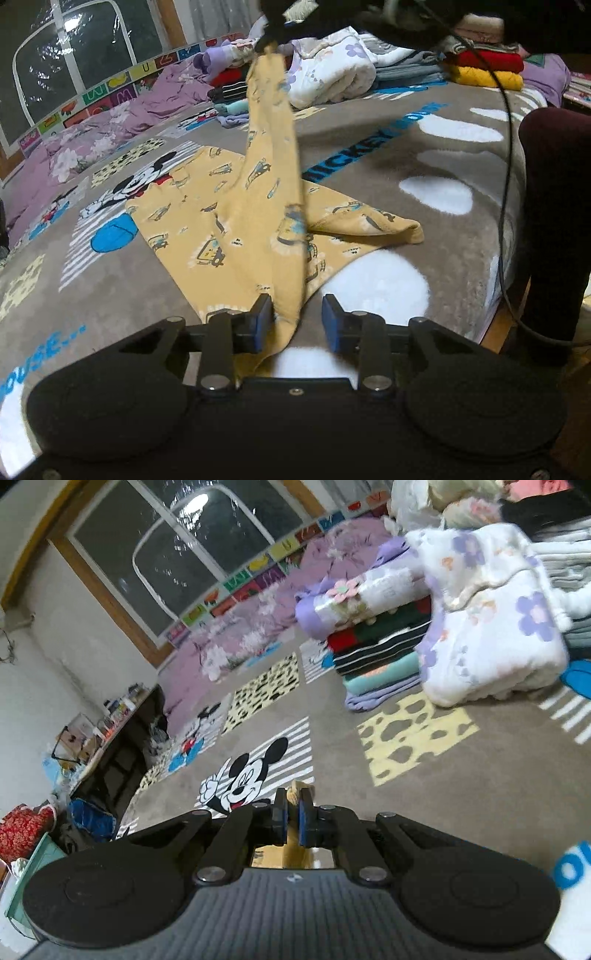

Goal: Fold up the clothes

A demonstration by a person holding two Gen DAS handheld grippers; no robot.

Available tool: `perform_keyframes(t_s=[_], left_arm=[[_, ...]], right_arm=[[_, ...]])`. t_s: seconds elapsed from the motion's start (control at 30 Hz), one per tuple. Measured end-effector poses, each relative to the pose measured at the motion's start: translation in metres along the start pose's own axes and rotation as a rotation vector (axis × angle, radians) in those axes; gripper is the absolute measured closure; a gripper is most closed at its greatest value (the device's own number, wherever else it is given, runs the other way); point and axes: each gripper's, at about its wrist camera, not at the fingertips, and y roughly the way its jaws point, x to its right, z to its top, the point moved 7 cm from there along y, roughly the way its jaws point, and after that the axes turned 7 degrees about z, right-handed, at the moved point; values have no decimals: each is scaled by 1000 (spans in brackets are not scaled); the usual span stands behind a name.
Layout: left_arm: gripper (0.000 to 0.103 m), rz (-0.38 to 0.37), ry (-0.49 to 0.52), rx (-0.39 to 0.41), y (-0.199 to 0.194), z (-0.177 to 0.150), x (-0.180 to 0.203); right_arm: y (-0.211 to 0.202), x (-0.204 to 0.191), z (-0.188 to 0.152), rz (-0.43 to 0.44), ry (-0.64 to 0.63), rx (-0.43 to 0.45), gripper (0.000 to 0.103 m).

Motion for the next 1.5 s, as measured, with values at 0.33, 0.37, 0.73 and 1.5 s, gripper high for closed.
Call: perform_keyframes(t_s=[0.33,0.37,0.73,1.5], left_arm=[[74,-131,-220,-26,5,-1,-23],[74,-141,-231,-28,5,-1,-24],[74,-282,-459,-53,7,-6,-47],[74,-397,-726,-80,3,-20,-71]], right_arm=[[90,-43,-7,-101,-143,-162,95],[98,-45,-10,-111,-152,-174,96],[173,-80,-45,-174,-263,-294,95],[228,-103,-73,-158,-314,-379,91]])
